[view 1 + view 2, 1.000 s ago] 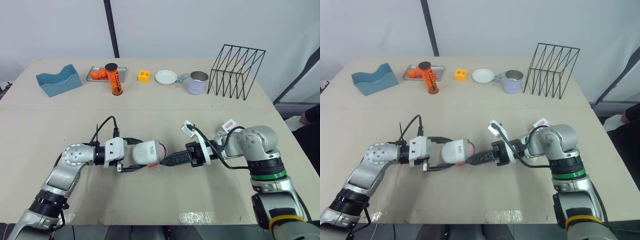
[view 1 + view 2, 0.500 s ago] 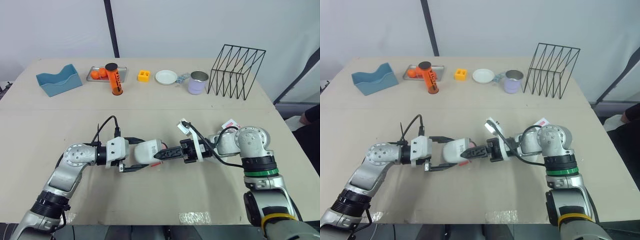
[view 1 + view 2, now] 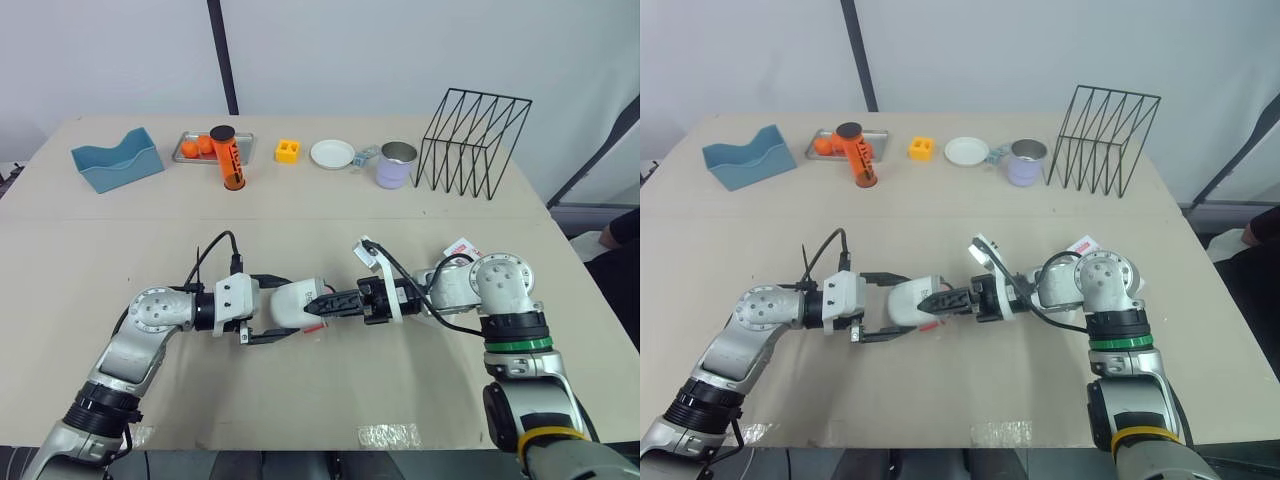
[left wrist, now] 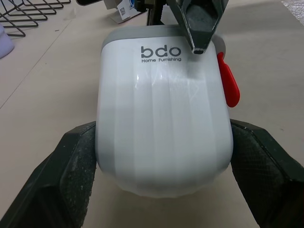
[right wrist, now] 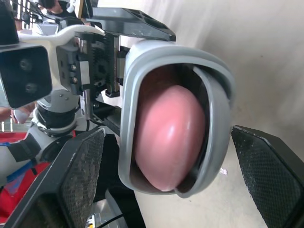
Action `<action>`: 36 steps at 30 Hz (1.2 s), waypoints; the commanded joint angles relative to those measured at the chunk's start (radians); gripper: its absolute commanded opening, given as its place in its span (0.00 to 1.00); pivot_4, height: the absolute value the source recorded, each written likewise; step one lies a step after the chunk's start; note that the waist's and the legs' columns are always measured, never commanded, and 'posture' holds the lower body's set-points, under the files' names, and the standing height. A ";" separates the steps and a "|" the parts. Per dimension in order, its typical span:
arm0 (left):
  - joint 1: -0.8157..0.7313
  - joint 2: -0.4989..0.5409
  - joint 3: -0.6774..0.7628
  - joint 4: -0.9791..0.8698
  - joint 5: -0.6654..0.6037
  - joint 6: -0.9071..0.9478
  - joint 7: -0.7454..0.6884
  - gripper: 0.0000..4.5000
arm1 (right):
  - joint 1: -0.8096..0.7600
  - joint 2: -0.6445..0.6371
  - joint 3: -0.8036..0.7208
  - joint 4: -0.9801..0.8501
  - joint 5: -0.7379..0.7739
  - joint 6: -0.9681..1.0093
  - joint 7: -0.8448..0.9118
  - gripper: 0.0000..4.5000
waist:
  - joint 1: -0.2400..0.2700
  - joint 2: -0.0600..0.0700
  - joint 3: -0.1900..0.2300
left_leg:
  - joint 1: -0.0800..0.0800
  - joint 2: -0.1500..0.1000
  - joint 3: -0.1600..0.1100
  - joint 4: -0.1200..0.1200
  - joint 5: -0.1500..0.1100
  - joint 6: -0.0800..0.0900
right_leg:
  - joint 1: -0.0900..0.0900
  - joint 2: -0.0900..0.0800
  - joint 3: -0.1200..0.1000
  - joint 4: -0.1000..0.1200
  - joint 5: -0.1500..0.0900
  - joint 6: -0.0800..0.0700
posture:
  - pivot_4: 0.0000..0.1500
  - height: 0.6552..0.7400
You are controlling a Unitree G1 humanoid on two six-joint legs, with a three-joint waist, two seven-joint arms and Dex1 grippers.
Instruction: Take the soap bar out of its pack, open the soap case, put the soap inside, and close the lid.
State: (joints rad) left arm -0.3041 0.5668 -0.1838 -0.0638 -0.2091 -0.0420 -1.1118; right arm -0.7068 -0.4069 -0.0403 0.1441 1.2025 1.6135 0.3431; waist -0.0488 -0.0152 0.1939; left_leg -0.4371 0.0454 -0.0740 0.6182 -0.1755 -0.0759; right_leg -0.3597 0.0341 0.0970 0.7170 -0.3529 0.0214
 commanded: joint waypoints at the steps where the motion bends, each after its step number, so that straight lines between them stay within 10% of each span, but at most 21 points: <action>1: -0.016 -0.002 0.019 -0.041 -0.025 -0.007 0.007 0.83 | -0.016 0.000 -0.021 -0.003 0.046 0.001 -0.010 0.97 | 0.000 0.000 0.000 | 0.000 0.000 0.000 0.000 0.000 0.000 | -0.001 0.000 0.000 0.000 0.000 0.000 | 1.00 1.00; 12: -0.027 -0.004 0.016 -0.031 -0.028 -0.004 0.001 0.83 | -0.013 0.005 -0.028 0.017 0.081 0.001 -0.042 0.97 | 0.000 0.000 0.000 | -0.002 0.000 0.001 0.000 0.000 0.000 | -0.003 0.000 0.001 0.001 0.000 0.000 | 1.00 1.00; 20: -0.029 -0.005 0.018 -0.026 -0.029 0.003 -0.002 0.83 | -0.011 0.009 -0.025 0.019 0.087 0.001 -0.055 0.46 | 0.000 0.000 0.000 | -0.002 0.000 0.002 0.000 0.000 0.000 | -0.004 0.000 0.002 0.001 0.000 0.000 | 1.00 1.00; 36: -0.032 -0.004 0.025 -0.030 -0.058 0.062 -0.011 0.91 | -0.017 0.005 -0.023 -0.003 0.067 0.001 -0.048 0.46 | 0.000 0.000 0.000 | -0.003 0.001 0.002 0.000 0.000 0.000 | -0.004 0.001 0.002 0.001 0.000 0.000 | 1.00 1.00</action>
State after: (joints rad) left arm -0.3167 0.5623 -0.1848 -0.0626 -0.2319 0.0148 -1.1200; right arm -0.7068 -0.3967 -0.0510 0.1784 1.2655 1.6111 0.2865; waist -0.0490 -0.0152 0.1939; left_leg -0.4397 0.0459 -0.0719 0.6178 -0.1755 -0.0758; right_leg -0.3640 0.0346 0.0992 0.7177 -0.3528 0.0213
